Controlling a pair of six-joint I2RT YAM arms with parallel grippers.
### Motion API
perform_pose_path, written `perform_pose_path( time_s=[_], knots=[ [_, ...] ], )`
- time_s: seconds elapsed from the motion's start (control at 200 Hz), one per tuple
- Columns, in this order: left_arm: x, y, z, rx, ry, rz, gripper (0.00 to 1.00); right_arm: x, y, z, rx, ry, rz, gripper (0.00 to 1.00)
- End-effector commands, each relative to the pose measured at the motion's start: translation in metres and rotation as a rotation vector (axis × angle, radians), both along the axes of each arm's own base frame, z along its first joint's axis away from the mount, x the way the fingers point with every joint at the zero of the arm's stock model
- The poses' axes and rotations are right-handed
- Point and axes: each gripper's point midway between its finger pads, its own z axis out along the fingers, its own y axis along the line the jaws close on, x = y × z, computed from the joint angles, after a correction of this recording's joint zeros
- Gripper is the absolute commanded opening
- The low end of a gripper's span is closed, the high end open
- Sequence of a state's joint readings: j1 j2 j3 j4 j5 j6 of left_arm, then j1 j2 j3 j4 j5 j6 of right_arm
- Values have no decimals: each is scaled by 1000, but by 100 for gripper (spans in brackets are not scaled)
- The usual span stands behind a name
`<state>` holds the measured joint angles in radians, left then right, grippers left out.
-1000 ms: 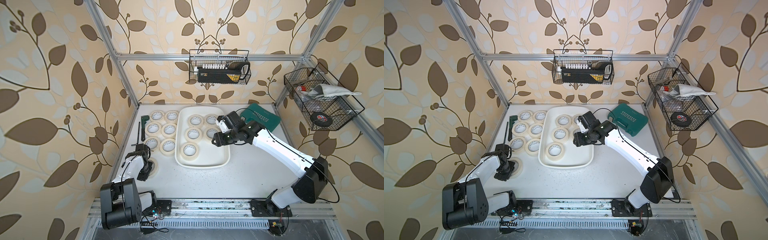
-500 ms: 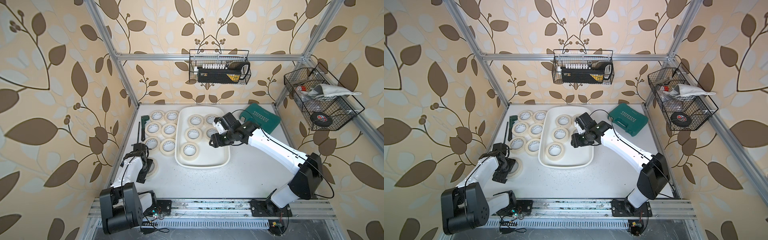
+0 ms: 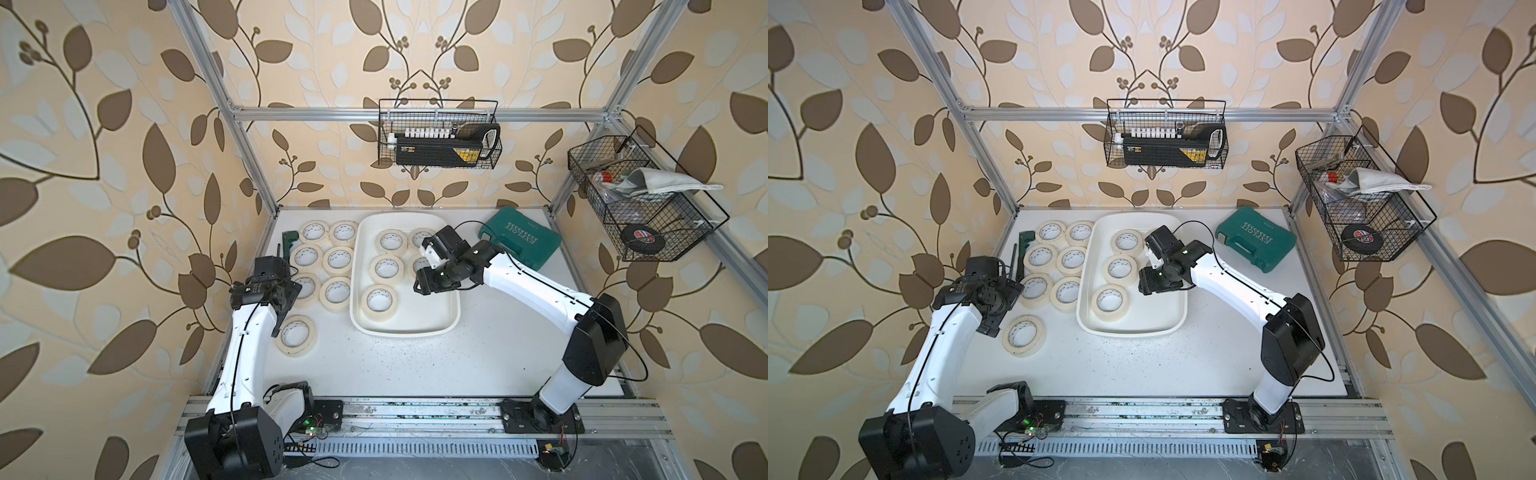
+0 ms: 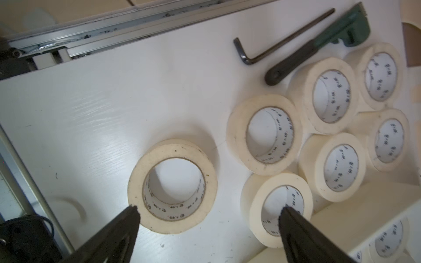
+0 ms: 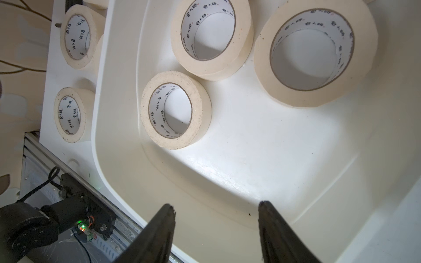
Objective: Take out the art tape in the storage box
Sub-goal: Place the art tape at the center of the board, then pick up the art tape from the storage box.
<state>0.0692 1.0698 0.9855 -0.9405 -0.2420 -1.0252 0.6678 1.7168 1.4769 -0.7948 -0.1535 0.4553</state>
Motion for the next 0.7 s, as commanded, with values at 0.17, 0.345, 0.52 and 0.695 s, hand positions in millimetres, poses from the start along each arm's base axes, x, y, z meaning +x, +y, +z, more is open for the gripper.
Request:
perform_pose_path(
  time_s=[0.17, 0.345, 0.52, 0.695],
  knots=[
    [23, -46, 62, 121, -36, -267, 99, 18, 31, -12, 15, -2, -6, 60],
    [34, -85, 78, 84, -71, -443, 99, 20, 55, -35, -8, 22, 17, 60],
    [35, -113, 82, 39, -75, -560, 99, 22, 68, -57, -26, 44, 16, 61],
    [35, -128, 78, 16, -89, -650, 99, 27, 73, -77, -58, 55, 11, 61]
  ],
)
